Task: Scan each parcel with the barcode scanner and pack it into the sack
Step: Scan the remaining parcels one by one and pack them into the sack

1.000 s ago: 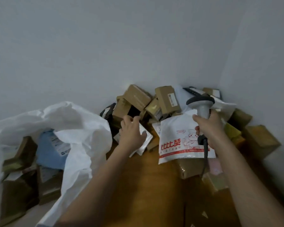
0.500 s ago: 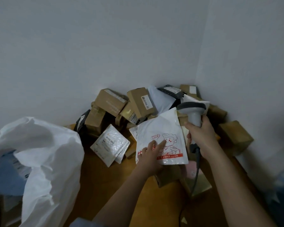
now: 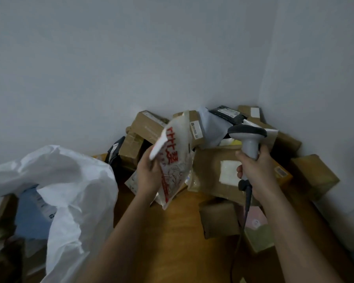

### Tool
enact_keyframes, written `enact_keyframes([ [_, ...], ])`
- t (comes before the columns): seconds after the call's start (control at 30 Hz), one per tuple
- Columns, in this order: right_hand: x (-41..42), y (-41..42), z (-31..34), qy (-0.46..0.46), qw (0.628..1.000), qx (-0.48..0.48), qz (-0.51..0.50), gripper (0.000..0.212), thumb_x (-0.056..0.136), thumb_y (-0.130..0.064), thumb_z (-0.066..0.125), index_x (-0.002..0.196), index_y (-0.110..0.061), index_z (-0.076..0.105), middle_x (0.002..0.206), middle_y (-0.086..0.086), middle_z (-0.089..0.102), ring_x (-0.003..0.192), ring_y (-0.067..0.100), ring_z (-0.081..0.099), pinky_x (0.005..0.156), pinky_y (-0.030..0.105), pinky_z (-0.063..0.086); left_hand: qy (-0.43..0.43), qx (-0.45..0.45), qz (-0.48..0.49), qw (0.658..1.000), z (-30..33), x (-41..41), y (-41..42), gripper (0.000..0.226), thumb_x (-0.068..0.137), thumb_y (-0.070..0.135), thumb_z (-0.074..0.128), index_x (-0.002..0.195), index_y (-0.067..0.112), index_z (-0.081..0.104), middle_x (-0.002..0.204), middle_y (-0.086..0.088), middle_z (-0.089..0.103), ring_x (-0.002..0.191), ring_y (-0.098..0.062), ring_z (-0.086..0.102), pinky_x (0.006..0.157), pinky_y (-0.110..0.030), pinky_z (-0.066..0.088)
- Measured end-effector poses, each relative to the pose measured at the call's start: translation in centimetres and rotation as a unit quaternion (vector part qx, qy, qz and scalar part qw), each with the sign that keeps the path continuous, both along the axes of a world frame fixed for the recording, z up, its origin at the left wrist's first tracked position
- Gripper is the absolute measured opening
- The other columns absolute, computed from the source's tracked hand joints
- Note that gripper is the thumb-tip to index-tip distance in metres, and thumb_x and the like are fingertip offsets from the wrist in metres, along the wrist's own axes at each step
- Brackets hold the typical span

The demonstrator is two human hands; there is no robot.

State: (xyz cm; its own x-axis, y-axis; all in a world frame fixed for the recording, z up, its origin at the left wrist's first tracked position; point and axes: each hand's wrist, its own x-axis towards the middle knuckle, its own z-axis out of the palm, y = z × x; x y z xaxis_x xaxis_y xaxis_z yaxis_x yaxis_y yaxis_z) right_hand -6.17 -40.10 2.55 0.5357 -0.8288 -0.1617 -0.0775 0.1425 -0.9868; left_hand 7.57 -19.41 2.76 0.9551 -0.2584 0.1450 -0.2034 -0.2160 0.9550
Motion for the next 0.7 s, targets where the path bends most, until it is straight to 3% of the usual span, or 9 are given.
enact_keyframes([
  [0.1, 0.1, 0.9, 0.4, -0.006, 1.0, -0.002, -0.002, 0.024, 0.087, -0.02, 0.067, 0.1, -0.03, 0.049, 0.077, 0.004, 0.059, 0.046, 0.004, 0.057, 0.045, 0.025, 0.049, 0.092, -0.109, 0.079, 0.987, 1.6, 0.6, 1.5, 0.021, 0.101, 0.018, 0.05, 0.112, 0.031, 0.063, 0.096, 0.006, 0.072, 0.086, -0.007, 0.071, 0.058, -0.022, 0.057],
  [0.2, 0.1, 1.9, 0.7, -0.009, 1.0, -0.008, 0.003, 0.025, 0.081, -0.029, 0.071, 0.095, -0.033, 0.05, 0.066, 0.0, 0.061, 0.05, 0.015, 0.059, 0.052, 0.037, 0.053, 0.221, -0.241, 0.088, 0.941, 2.3, 0.4, 2.9, 0.015, 0.099, 0.018, 0.054, 0.109, 0.024, 0.063, 0.103, -0.004, 0.075, 0.093, -0.025, 0.073, 0.076, -0.046, 0.06],
  [0.3, 0.3, 3.4, 0.9, -0.033, 0.999, 0.013, 0.015, 0.033, 0.081, -0.035, 0.075, 0.102, -0.034, 0.049, 0.07, -0.001, 0.062, 0.049, 0.012, 0.058, 0.048, 0.03, 0.049, 0.307, -0.323, 0.069, 0.892, 2.4, -0.4, 3.8, 0.025, 0.099, 0.015, 0.052, 0.124, 0.017, 0.056, 0.119, -0.013, 0.069, 0.105, -0.033, 0.069, 0.09, -0.059, 0.053],
  [0.37, 0.4, 4.4, 1.1, -0.039, 0.999, 0.035, 0.011, 0.044, 0.081, -0.037, 0.077, 0.114, -0.03, 0.049, 0.079, 0.002, 0.063, 0.046, 0.005, 0.057, 0.045, 0.023, 0.048, 0.343, -0.352, 0.058, 0.869, 2.1, -1.1, 4.3, 0.028, 0.101, 0.014, 0.049, 0.129, 0.016, 0.052, 0.123, -0.013, 0.067, 0.107, -0.034, 0.068, 0.087, -0.061, 0.053],
  [0.5, 0.3, 5.5, 1.0, -0.042, 0.998, 0.047, 0.011, 0.053, 0.079, -0.035, 0.08, 0.12, -0.031, 0.047, 0.077, 0.002, 0.062, 0.042, 0.002, 0.055, 0.042, 0.019, 0.046, 0.385, -0.37, 0.017, 0.846, 1.2, -2.4, 5.1, 0.034, 0.1, 0.014, 0.049, 0.134, 0.014, 0.049, 0.125, -0.014, 0.066, 0.104, -0.035, 0.069, 0.078, -0.059, 0.057],
  [0.63, 0.0, 5.8, 0.5, -0.019, 0.999, 0.041, -0.017, 0.065, 0.075, -0.022, 0.084, 0.128, -0.023, 0.047, 0.081, 0.006, 0.066, 0.047, 0.006, 0.059, 0.041, 0.02, 0.047, 0.415, -0.34, -0.003, 0.844, -0.2, -3.5, 5.6, 0.041, 0.101, 0.012, 0.048, 0.142, 0.011, 0.044, 0.134, -0.018, 0.059, 0.118, -0.04, 0.06, 0.097, -0.065, 0.044],
  [0.7, -0.2, 5.6, 0.4, -0.013, 0.999, 0.039, -0.033, 0.075, 0.074, -0.016, 0.084, 0.136, -0.025, 0.041, 0.098, 0.011, 0.066, 0.066, 0.016, 0.066, 0.049, 0.028, 0.053, 0.409, -0.293, -0.017, 0.864, -0.8, -3.6, 6.0, 0.04, 0.101, 0.011, 0.049, 0.141, 0.009, 0.044, 0.135, -0.018, 0.058, 0.121, -0.039, 0.058, 0.102, -0.064, 0.041],
])
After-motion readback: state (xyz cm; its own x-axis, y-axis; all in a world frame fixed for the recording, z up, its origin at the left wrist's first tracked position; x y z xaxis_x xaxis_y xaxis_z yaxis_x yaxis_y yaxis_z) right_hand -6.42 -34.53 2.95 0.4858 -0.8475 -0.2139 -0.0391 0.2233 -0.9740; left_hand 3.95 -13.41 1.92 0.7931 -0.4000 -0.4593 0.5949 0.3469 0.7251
